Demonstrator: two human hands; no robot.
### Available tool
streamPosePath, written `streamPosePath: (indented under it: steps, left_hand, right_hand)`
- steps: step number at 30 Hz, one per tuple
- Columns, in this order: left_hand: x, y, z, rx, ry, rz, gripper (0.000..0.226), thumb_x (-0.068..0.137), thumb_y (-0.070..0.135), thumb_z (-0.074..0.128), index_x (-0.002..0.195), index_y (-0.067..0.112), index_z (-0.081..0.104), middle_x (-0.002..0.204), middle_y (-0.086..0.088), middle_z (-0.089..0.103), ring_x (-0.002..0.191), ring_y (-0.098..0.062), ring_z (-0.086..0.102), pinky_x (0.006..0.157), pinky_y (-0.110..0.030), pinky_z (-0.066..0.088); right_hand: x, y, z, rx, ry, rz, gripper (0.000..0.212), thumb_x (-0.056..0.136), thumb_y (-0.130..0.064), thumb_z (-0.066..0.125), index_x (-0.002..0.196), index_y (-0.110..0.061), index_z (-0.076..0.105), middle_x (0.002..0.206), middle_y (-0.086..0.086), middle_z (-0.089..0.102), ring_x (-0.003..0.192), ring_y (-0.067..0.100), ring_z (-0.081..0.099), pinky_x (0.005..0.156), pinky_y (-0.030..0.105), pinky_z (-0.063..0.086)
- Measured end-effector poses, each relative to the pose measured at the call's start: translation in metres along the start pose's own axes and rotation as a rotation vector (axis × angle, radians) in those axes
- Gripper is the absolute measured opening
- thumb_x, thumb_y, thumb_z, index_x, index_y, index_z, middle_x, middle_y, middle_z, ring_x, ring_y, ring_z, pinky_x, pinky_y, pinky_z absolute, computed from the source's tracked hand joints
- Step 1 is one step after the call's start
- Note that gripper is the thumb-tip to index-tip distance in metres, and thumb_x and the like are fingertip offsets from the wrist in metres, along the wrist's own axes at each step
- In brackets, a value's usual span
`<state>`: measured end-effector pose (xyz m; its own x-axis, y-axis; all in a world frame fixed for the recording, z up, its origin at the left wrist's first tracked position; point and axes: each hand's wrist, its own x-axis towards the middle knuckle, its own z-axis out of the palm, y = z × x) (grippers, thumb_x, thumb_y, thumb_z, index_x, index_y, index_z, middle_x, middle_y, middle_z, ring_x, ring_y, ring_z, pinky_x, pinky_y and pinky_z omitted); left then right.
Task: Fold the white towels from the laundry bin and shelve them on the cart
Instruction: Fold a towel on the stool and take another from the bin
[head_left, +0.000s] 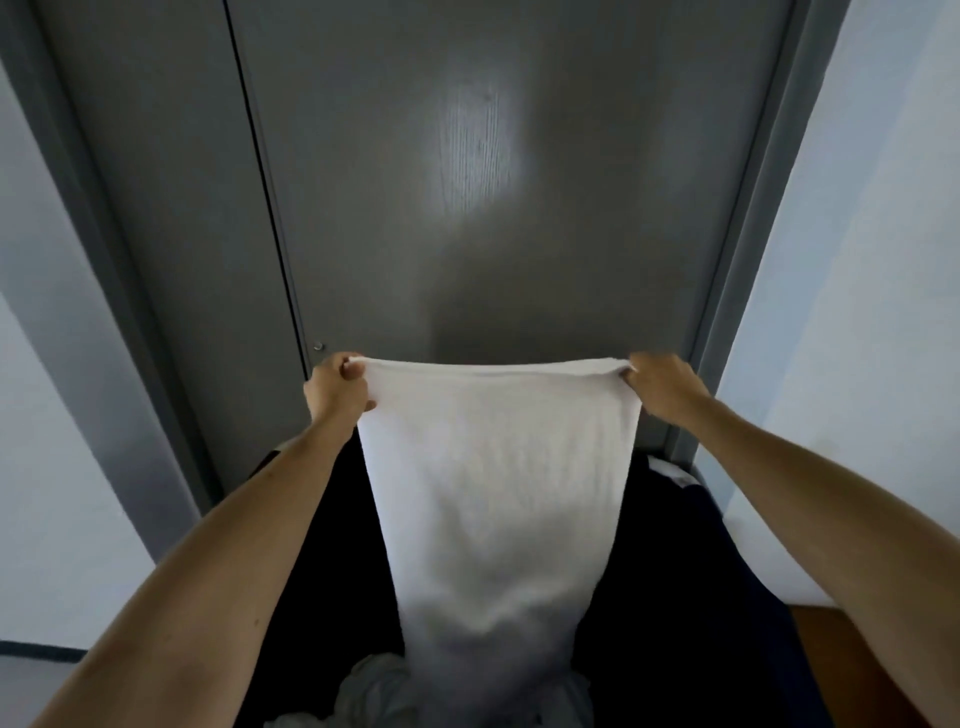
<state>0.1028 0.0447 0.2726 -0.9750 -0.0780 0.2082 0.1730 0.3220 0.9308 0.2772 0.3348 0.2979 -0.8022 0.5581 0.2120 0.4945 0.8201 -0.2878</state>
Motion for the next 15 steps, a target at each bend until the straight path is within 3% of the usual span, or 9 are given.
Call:
streamPosePath:
  steps: [2, 5, 7, 10, 15]
  left_hand:
    - [-0.001, 0.012, -0.001, -0.120, -0.021, -0.013, 0.025, 0.097, 0.008, 0.042, 0.112, 0.008, 0.062, 0.104, -0.006, 0.051, 0.091, -0.025, 0.056, 0.069, -0.034, 0.054]
    - [0.002, 0.041, -0.001, -0.238, -0.044, 0.033, 0.021, 0.097, 0.009, 0.045, 0.110, 0.006, 0.061, 0.105, -0.006, 0.051, 0.094, -0.022, 0.052, 0.073, -0.035, 0.054]
    - [0.004, 0.055, -0.001, -0.282, -0.027, 0.047, 0.021, 0.097, 0.009, 0.043, 0.108, 0.007, 0.061, 0.105, -0.006, 0.052, 0.094, -0.022, 0.053, 0.072, -0.033, 0.054]
    - [0.006, 0.068, -0.004, -0.320, -0.006, 0.065, 0.023, 0.097, 0.011, 0.041, 0.111, 0.008, 0.059, 0.106, -0.005, 0.052, 0.095, -0.021, 0.054, 0.072, -0.030, 0.054]
    - [0.023, 0.091, -0.011, -0.383, -0.010, 0.174, 0.024, 0.096, 0.011, 0.044, 0.114, 0.007, 0.059, 0.110, -0.009, 0.053, 0.096, -0.022, 0.053, 0.076, -0.033, 0.053]
  right_hand:
    - [0.002, -0.003, -0.003, 0.305, 0.044, 0.111, 0.023, 0.098, -0.021, 0.037, 0.085, -0.007, 0.050, 0.093, 0.019, 0.062, 0.058, 0.028, 0.063, 0.050, 0.029, 0.049]
    - [0.006, -0.014, -0.019, 0.761, 0.080, 0.302, 0.021, 0.099, -0.020, 0.037, 0.109, -0.007, 0.051, 0.088, 0.016, 0.059, 0.039, 0.019, 0.061, 0.036, 0.025, 0.050]
    - [0.004, -0.020, -0.029, 0.921, 0.106, 0.344, 0.020, 0.099, -0.016, 0.037, 0.110, -0.007, 0.050, 0.077, 0.013, 0.056, 0.048, 0.022, 0.063, 0.044, 0.028, 0.055]
    - [0.004, -0.025, -0.041, 0.977, 0.181, 0.326, 0.019, 0.097, -0.014, 0.038, 0.106, -0.006, 0.053, 0.073, 0.010, 0.057, 0.061, 0.020, 0.062, 0.064, 0.031, 0.058]
    - [0.015, -0.037, -0.066, 1.090, 0.333, 0.303, 0.018, 0.094, -0.014, 0.039, 0.098, -0.007, 0.056, 0.069, 0.010, 0.060, 0.065, 0.020, 0.063, 0.080, 0.040, 0.057]
